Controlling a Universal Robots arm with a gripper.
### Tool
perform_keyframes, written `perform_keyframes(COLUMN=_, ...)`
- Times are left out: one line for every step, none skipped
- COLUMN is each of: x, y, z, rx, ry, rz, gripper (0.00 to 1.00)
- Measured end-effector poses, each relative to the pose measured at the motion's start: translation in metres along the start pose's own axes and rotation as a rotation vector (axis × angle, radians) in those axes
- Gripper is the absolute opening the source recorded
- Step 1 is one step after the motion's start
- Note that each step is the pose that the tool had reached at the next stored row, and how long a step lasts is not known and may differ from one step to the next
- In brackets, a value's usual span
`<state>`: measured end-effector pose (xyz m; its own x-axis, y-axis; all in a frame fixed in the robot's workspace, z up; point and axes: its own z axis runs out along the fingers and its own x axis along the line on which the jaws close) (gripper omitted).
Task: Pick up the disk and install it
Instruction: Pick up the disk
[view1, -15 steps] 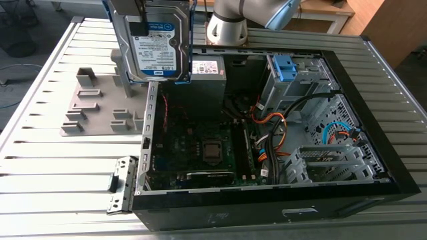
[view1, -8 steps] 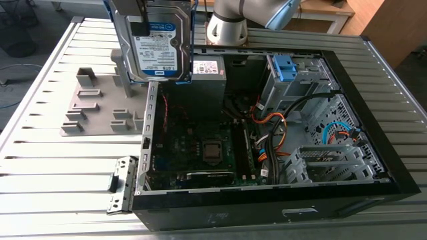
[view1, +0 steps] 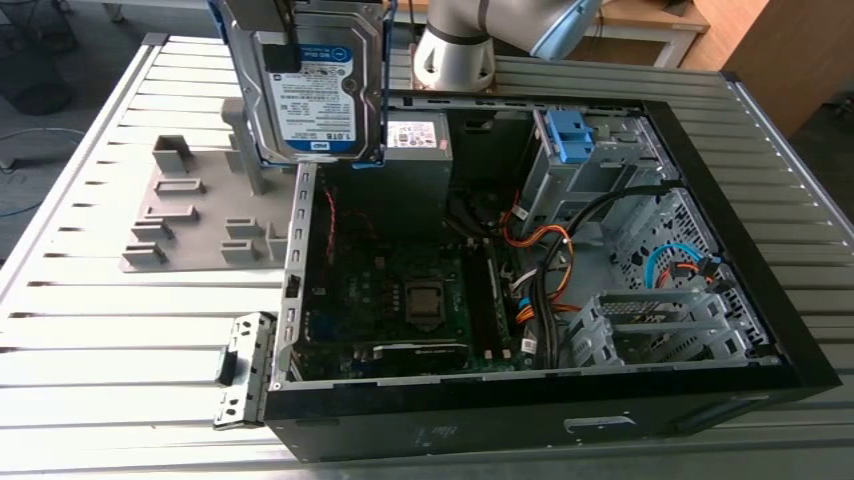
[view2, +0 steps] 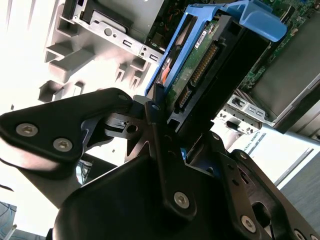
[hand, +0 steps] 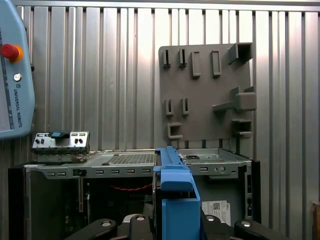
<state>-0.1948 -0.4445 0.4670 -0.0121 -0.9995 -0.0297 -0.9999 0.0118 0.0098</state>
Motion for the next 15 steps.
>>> perform_keyframes(x=0.0, y=-0.0002, z=0.0, rx=0.0, ry=0.0, rz=0.0, gripper=0.36)
perform_keyframes(x=0.0, y=-0.0006, z=0.0, rx=0.0, ry=0.0, rz=0.0, gripper=0.36)
perform_keyframes(x=0.0, y=-0.0008, z=0.0, rx=0.0, ry=0.0, rz=0.0, gripper=0.36)
perform_keyframes(x=0.0, y=-0.0012, z=0.0, rx=-0.0001, ry=0.0001, rz=0.0, gripper=0.36)
perform_keyframes(x=0.0, y=-0.0017, z=0.0, rx=0.0, ry=0.0, rz=0.0, gripper=0.36)
perform_keyframes(x=0.0, y=-0.0021, z=0.0, rx=0.0, ry=0.0, rz=0.0, gripper=0.36)
perform_keyframes(x=0.0, y=-0.0025, z=0.0, rx=0.0, ry=0.0, rz=0.0, gripper=0.36)
perform_keyframes(x=-0.0001, y=-0.0031, z=0.0, rx=0.0, ry=0.0, rz=0.0, gripper=0.36)
perform_keyframes(x=-0.0001, y=-0.0039, z=-0.0001, rx=-0.0001, ry=0.0, rz=0.0, gripper=0.36)
perform_keyframes(x=-0.0001, y=-0.0047, z=-0.0001, rx=0.0, ry=0.0, rz=0.0, gripper=0.36)
perform_keyframes(x=-0.0001, y=-0.0054, z=-0.0001, rx=0.0, ry=0.0, rz=0.0, gripper=0.36)
perform_keyframes(x=-0.0001, y=-0.0061, z=-0.0001, rx=0.0, ry=0.0, rz=0.0, gripper=0.36)
perform_keyframes(x=-0.0001, y=-0.0067, z=-0.0001, rx=-0.0001, ry=0.0001, rz=0.0, gripper=0.36)
perform_keyframes(x=-0.0001, y=-0.0074, z=-0.0001, rx=0.0, ry=0.0, rz=0.0, gripper=0.36)
perform_keyframes(x=-0.0001, y=-0.0079, z=-0.0001, rx=0.0, ry=0.0, rz=0.0, gripper=0.36)
